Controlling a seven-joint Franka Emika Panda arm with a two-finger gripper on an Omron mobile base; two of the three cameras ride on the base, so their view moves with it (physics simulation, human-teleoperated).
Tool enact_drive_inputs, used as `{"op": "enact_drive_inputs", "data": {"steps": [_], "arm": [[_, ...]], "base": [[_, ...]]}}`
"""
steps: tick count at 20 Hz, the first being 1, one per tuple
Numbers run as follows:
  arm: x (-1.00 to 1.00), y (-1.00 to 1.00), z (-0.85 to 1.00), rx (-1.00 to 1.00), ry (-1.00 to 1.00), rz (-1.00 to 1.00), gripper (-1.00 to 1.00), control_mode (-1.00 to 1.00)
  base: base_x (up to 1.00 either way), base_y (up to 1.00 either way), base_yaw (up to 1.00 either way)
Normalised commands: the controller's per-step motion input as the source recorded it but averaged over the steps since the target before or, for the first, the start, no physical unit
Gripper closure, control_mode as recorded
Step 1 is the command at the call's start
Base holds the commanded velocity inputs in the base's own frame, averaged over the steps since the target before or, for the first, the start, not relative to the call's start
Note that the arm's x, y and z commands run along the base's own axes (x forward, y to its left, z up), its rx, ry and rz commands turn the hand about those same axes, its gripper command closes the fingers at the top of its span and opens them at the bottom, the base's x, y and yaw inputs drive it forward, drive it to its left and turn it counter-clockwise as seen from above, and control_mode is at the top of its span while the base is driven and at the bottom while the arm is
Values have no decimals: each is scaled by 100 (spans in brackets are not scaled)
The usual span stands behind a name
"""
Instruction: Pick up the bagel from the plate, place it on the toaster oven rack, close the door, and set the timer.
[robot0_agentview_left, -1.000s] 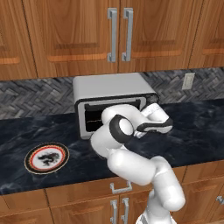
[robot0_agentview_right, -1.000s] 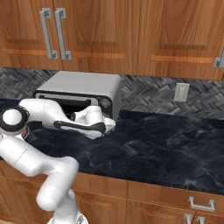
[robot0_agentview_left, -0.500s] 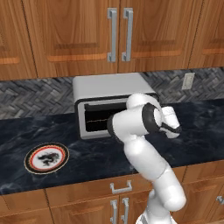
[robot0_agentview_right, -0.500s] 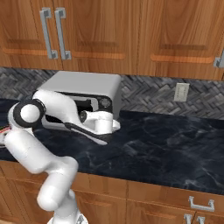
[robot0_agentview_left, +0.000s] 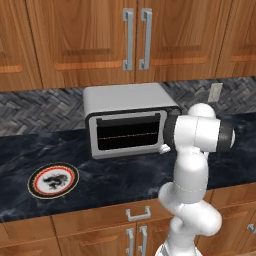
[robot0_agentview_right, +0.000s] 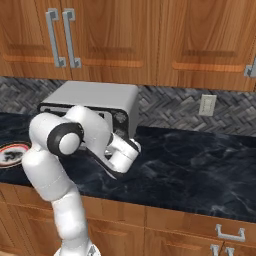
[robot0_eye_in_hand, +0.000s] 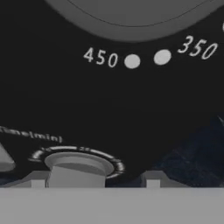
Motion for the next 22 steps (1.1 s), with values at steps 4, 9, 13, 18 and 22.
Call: {"op": "enact_drive_inputs", "data": {"steps": [4, 9, 13, 18, 22], "arm": [[10, -24, 73, 31, -22, 14, 100, -100], [7, -19, 87, 31, -19, 12, 100, -100], [1, -22, 91, 33, -14, 15, 100, -100], [0, -34, 82, 34, -8, 21, 100, -100], [0, -39, 80, 34, -12, 22, 100, -100]], "base": [[0, 0, 0], [0, 0, 0], [0, 0, 0], [0, 0, 0], [0, 0, 0]]}}
